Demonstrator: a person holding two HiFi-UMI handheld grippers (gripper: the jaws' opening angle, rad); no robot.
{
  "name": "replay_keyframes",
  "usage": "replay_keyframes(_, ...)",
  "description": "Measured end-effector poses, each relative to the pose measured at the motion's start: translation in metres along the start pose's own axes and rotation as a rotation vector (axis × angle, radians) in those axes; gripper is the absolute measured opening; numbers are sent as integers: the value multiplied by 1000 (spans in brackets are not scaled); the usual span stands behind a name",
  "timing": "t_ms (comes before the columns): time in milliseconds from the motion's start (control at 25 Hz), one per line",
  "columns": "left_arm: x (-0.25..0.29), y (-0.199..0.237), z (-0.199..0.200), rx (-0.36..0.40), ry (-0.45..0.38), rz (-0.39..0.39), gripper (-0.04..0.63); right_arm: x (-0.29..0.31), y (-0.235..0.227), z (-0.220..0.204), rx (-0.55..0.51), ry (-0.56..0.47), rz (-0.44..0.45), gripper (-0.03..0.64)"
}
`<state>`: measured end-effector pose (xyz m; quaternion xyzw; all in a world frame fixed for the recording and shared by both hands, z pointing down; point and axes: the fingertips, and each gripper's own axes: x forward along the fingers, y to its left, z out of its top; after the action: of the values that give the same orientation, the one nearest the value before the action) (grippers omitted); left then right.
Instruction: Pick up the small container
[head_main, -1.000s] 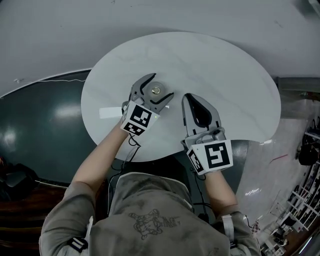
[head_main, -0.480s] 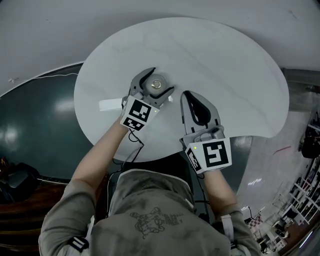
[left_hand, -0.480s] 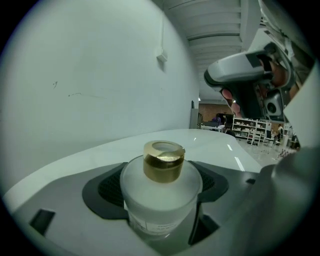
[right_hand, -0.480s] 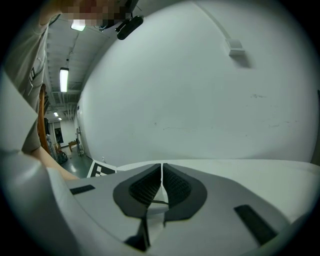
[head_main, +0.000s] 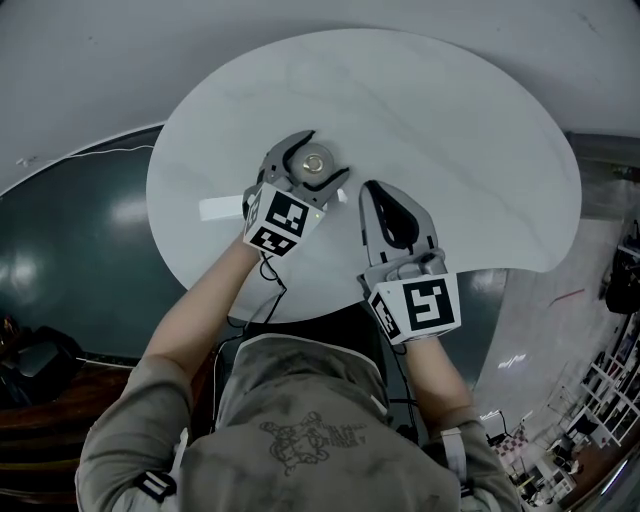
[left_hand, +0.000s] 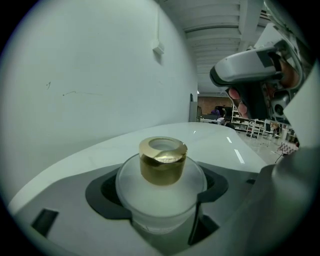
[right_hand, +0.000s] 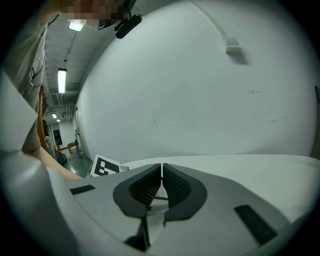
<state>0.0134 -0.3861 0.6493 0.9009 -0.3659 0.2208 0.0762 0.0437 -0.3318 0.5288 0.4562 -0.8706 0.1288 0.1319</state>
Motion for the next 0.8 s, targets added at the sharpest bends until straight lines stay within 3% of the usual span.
replay_keyframes(400,-6,-2,2,-11,37,-8,344,-11,-11,6,-8,-13,-20,34)
replay_keyframes(520,-18,-4,17,-27,32,-15,344,-18,-15,18,-15,-26,-29,34)
replay_keyframes(680,-39,-1,43,12,37,-2,344,-29,-13,41,-31,-57,-33,34)
replay_keyframes(800,-55,1,65,-21,21,-4,344,-39,-10,59,-37,-76,-40,34)
